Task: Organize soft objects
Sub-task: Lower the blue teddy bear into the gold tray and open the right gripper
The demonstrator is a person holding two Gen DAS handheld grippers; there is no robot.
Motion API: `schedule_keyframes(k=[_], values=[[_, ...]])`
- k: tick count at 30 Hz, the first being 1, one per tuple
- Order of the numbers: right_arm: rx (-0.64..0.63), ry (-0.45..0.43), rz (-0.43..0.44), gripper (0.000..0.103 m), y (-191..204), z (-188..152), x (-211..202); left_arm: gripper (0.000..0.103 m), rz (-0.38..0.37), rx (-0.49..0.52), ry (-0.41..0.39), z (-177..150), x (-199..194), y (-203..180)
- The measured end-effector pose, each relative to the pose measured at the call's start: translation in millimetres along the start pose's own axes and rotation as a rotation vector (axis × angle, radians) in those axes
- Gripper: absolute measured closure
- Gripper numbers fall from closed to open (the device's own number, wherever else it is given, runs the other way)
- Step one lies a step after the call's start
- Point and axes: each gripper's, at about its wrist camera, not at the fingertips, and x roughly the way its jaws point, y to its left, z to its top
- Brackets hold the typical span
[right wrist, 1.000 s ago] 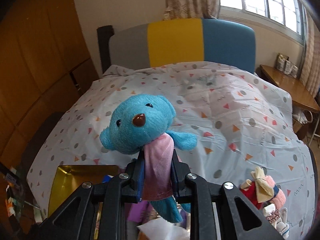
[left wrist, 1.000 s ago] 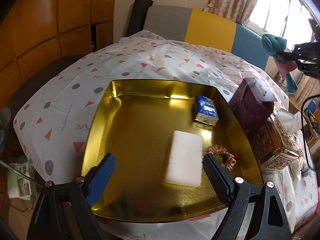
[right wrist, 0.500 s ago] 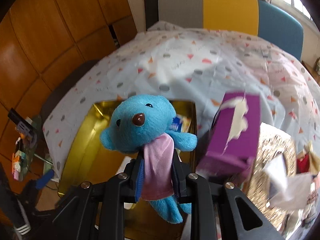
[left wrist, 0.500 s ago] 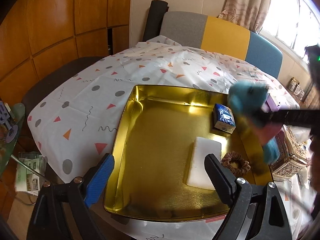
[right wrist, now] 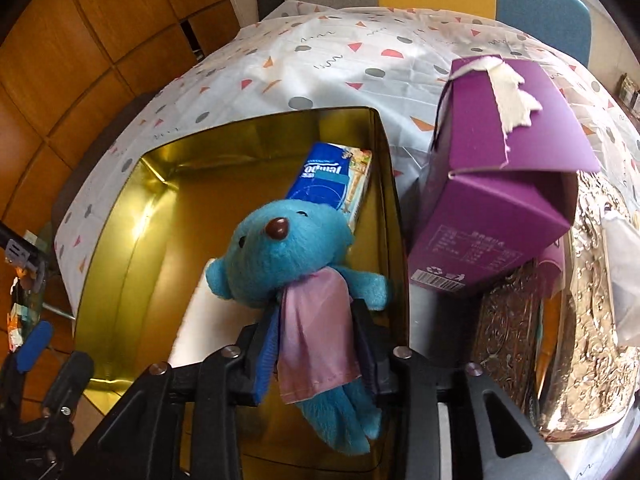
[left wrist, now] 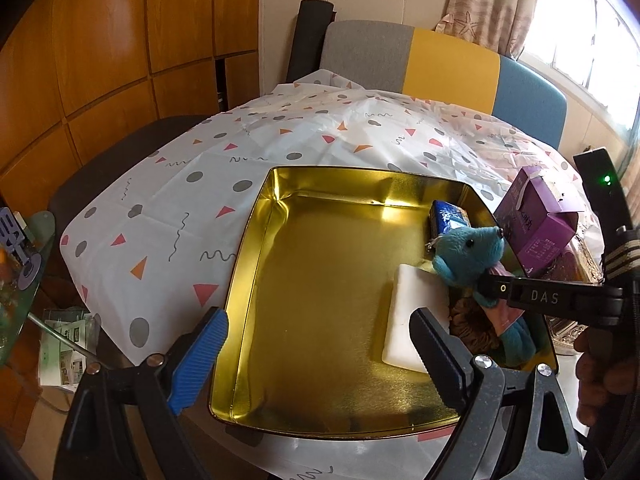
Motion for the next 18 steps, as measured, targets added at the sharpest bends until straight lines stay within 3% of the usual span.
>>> schedule_keyframes(k=[8,18], values=[[0.014,-0.01,0.011,0.061,-6.5,-4.7,-3.6,0.01,0.003,0.014,-0.001,-1.4,-1.4,-2.8],[-0.006,-0.108,-0.01,0.06,-8.5,-11.8,-32.9,0.01,-0.004,0.021,0.0,-2.6,-1.8,-7.1]])
